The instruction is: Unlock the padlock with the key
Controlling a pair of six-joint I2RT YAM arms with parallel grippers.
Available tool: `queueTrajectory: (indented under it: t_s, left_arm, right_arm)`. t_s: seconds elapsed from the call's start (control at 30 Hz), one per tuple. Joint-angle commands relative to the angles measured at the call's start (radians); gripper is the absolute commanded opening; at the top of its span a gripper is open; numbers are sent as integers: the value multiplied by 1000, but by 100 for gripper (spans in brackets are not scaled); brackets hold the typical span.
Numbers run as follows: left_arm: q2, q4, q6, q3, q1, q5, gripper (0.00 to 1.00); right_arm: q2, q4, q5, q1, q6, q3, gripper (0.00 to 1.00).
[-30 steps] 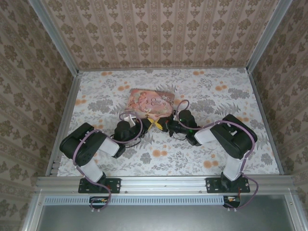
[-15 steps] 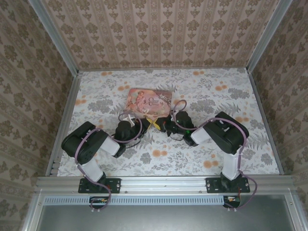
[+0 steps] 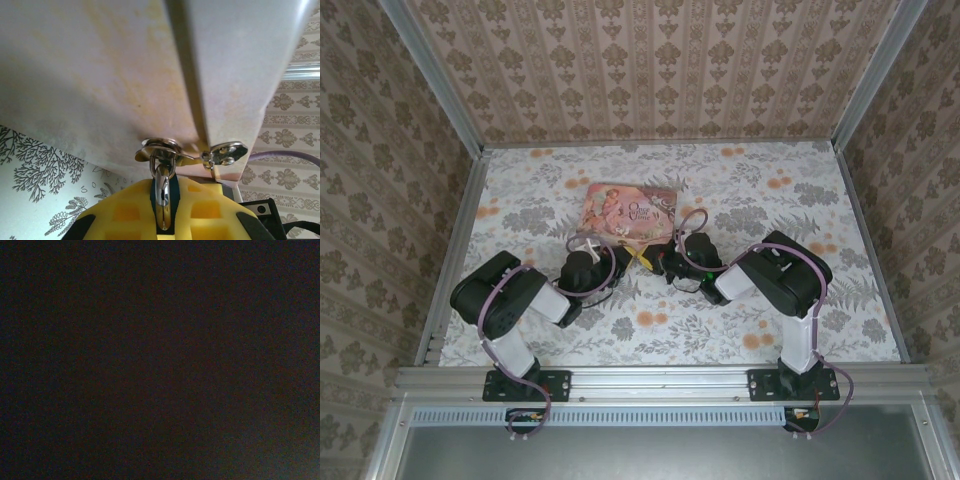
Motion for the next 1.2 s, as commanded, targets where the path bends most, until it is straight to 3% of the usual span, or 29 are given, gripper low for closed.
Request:
queueTrajectory:
  t_s: [0.0,0.27,0.47,0.67,0.83,1.07,1.17]
  left_arm:
    - [13,70,-7,13,-81,382,0]
    - [7,71,-12,41,-84,402,0]
    - [-16,71,-21,41,-82,409,0]
    - [-12,71,-23,50,-88,400,0]
    - [-11,71,-31,74,-105,405,0]
    - [2,71,-33,64,-103,385,0]
    - [11,69,-38,59,-97,371,0]
  right_arm:
    - [-23,207,5,25,6,47,1]
    - [-17,199,-72,23,-47,110,0]
    - [-96,-39,-143,17,-281,147,0]
    - [35,251,-83,14,-43,153,0]
    - [56,244,-105,72,-7,277,0]
    - [41,233,-84,41,-14,231,0]
    - [39,233,-79,32,-20,206,12]
